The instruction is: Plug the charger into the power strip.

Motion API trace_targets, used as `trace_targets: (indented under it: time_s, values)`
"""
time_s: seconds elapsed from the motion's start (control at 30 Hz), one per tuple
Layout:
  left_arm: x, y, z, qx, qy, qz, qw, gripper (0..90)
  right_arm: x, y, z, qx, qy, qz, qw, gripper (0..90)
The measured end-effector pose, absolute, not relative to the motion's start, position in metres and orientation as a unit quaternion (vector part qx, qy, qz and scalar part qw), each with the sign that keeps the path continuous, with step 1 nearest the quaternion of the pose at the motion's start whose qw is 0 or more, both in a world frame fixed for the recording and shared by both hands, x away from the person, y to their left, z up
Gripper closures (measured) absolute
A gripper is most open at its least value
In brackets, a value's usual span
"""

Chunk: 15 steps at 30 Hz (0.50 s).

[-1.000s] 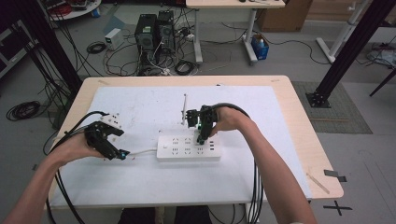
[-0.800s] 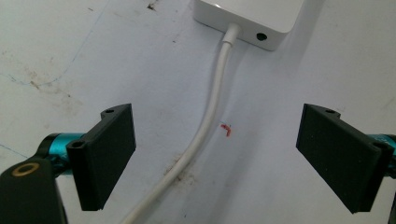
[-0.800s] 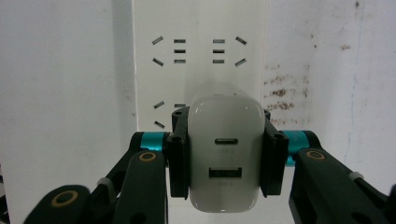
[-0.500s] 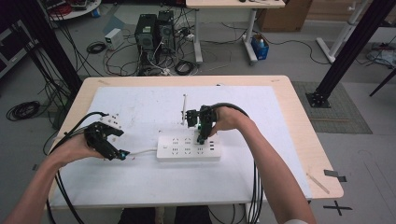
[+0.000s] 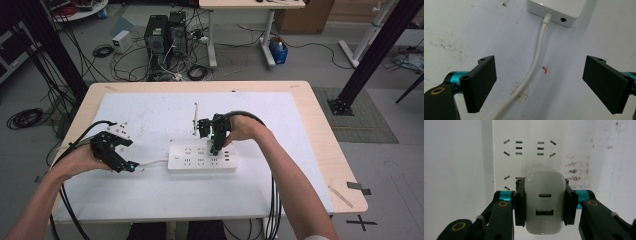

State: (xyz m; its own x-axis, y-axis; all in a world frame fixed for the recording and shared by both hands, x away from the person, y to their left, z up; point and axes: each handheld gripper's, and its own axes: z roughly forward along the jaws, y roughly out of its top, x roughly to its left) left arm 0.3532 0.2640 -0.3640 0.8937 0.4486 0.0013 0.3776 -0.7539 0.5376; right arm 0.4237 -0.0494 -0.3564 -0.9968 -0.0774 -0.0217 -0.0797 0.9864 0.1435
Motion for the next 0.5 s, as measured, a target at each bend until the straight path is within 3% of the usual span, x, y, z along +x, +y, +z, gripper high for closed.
trace_targets:
  time_s: [0.5]
  values:
    - [0.3496, 0.2654, -0.3624, 0.934, 0.219, 0.07, 0.272, 12.0, 0.4267, -0.054, -0.3649, -0.027, 0.996, 0.086, 0.0, 62.3]
